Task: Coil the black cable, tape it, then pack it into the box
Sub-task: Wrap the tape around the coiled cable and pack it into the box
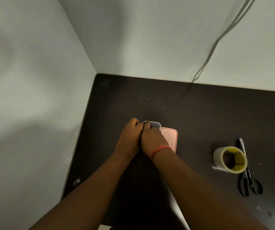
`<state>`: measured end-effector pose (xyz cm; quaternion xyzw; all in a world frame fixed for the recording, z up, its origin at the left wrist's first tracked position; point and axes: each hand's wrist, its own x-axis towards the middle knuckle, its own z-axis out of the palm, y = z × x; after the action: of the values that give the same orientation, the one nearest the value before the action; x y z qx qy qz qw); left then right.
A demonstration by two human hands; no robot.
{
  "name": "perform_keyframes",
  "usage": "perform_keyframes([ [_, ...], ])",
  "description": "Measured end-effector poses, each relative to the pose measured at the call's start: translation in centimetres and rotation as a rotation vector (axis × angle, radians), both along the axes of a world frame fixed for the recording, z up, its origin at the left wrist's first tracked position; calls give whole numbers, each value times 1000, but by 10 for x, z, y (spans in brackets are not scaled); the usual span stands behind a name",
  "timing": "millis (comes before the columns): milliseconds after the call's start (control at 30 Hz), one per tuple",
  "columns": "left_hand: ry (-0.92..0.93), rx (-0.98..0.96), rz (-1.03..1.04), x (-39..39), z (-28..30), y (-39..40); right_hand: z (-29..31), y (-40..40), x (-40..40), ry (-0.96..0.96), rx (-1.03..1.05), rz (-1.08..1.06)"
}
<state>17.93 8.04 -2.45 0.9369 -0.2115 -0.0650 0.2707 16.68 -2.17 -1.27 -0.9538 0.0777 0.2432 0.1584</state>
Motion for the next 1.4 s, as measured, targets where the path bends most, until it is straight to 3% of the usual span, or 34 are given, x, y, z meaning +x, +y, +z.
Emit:
perform_keyframes([
  [200, -7, 72, -9, -6, 5, -13, 14, -15, -13, -66, -175, 125],
  [567, 108, 291, -72, -8, 6, -29, 8, -34, -30, -164, -159, 142],
  [700, 66, 359, -124, -14, 5, -28, 6, -39, -36, -172, -192, 198],
  [933, 74, 460, -135, -24, 1, -23, 1, -52, -47, -310, -71, 177],
  [1100, 40, 477, -93, -26, 5, -26, -5, -71, -53, -410, -25, -9],
  [1233, 80, 458, -82, -27, 10, -29, -21, -95, -66, -221, 99, -547],
  [1400, 76, 444, -106, -31, 11, -24, -30, -93, -68, -119, 47, -593],
])
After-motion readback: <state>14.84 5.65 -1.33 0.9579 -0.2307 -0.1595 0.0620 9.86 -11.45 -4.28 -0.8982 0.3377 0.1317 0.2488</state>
